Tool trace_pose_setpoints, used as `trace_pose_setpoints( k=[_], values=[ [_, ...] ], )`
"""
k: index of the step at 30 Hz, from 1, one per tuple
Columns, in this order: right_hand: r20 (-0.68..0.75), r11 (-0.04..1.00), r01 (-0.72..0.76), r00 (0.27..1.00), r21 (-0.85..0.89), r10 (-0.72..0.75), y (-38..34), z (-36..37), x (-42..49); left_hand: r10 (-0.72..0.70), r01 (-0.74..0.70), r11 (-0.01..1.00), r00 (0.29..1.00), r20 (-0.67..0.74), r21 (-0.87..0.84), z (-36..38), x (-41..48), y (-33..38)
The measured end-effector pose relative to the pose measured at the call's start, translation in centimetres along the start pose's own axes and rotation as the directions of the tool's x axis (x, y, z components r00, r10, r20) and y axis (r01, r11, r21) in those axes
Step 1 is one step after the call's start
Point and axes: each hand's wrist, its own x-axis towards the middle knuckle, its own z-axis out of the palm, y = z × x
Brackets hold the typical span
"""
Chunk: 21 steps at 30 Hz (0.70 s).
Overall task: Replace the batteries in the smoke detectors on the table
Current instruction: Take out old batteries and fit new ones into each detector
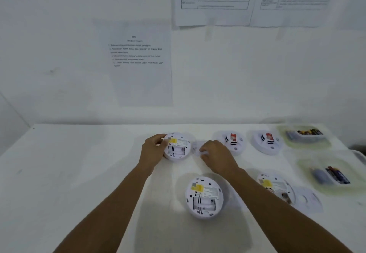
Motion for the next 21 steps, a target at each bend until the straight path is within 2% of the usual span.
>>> trace_pose_setpoints(
  k=[7, 14, 21],
  values=[
    [-0.109, 1.0, -0.01, 0.994, -0.003, 0.009, -0.4, 1.0, 0.1, 0.055, -0.049, 0.992, 0.997, -0.046, 0.121, 0.6, 1.3, -0.2],
    [-0.134, 1.0, -0.015, 0.991, 0.016, 0.017, -0.6, 1.3, 0.4, 0.046, -0.02, 0.986, 0.987, -0.154, 0.167, 1.4, 1.3, -0.1],
    [-0.149, 0.999, -0.029, 0.988, 0.026, 0.033, -0.6, 1.1, 0.2, 0.044, -0.007, 0.982, 0.981, -0.189, 0.188, 1.1, 0.8, 0.0]
  ],
)
